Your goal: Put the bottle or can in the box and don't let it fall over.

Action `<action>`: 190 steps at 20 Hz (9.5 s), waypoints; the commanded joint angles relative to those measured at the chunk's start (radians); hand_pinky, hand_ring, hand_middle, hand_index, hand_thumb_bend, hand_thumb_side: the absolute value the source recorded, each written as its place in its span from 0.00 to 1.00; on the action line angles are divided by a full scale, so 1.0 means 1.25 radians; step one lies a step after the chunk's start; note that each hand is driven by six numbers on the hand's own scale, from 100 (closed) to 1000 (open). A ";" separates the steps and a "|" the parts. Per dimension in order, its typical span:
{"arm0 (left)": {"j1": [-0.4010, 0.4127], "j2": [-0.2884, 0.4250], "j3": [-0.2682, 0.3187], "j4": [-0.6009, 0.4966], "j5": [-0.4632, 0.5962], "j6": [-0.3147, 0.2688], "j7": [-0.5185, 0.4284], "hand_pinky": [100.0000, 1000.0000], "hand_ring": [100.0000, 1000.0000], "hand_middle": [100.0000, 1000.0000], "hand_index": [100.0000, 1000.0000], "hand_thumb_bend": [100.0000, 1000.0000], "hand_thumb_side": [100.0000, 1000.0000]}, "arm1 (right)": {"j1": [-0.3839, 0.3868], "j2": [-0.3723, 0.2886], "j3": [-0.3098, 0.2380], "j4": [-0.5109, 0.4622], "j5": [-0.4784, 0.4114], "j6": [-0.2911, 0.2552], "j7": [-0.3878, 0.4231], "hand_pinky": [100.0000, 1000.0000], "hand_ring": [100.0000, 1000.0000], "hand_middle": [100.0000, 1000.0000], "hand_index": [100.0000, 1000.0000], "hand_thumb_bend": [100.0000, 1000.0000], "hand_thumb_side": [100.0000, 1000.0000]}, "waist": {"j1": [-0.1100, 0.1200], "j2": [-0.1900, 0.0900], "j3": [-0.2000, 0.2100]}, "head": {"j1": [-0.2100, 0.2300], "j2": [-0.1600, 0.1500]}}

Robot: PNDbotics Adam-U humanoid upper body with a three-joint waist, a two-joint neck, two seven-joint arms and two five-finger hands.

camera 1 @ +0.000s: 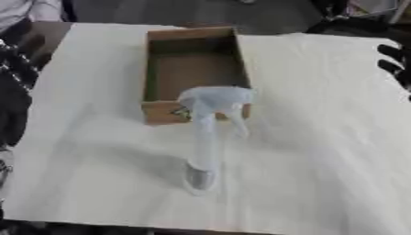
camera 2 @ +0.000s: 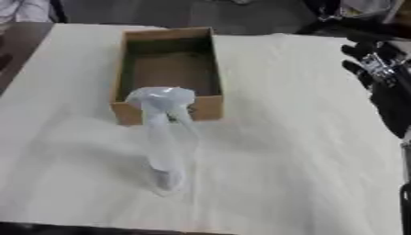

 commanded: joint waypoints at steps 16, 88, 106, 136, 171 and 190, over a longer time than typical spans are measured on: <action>-0.003 0.015 0.005 -0.016 -0.101 0.041 -0.127 1.00 1.00 1.00 0.90 0.49 0.79 | -0.009 -0.020 -0.002 -0.006 -0.008 0.005 -0.001 1.00 1.00 1.00 0.86 0.00 0.53 | 0.003 -0.015 -0.003 | 0.004 -0.002; -0.077 0.078 -0.209 -0.016 -0.051 0.202 -0.396 1.00 1.00 1.00 0.79 0.54 0.02 | -0.025 -0.029 -0.001 -0.010 -0.009 0.015 -0.004 1.00 1.00 1.00 0.85 0.00 0.53 | 0.017 0.009 -0.030 | -0.004 0.042; -0.123 0.059 -0.245 -0.016 -0.023 0.265 -0.424 1.00 1.00 1.00 0.78 0.43 0.09 | -0.029 -0.028 0.001 -0.009 -0.010 0.013 0.002 1.00 1.00 1.00 0.85 0.00 0.53 | 0.016 0.016 -0.037 | 0.009 0.030; -0.159 0.037 -0.287 -0.011 -0.049 0.324 -0.487 1.00 1.00 1.00 0.77 0.41 0.11 | -0.031 -0.026 0.003 -0.009 -0.012 0.012 0.007 1.00 1.00 1.00 0.85 0.00 0.53 | 0.013 0.019 -0.040 | 0.021 0.029; -0.193 -0.028 -0.345 0.105 -0.099 0.317 -0.501 1.00 1.00 1.00 0.76 0.40 0.09 | -0.035 -0.018 0.003 -0.011 -0.013 0.014 0.012 1.00 1.00 1.00 0.85 0.00 0.53 | 0.007 0.025 -0.042 | 0.025 0.021; -0.177 -0.037 -0.360 0.161 -0.125 0.297 -0.509 0.94 1.00 0.94 0.67 0.38 0.00 | -0.037 -0.017 0.002 -0.012 -0.015 0.015 0.013 1.00 1.00 1.00 0.85 0.00 0.53 | 0.006 0.027 -0.045 | 0.022 0.015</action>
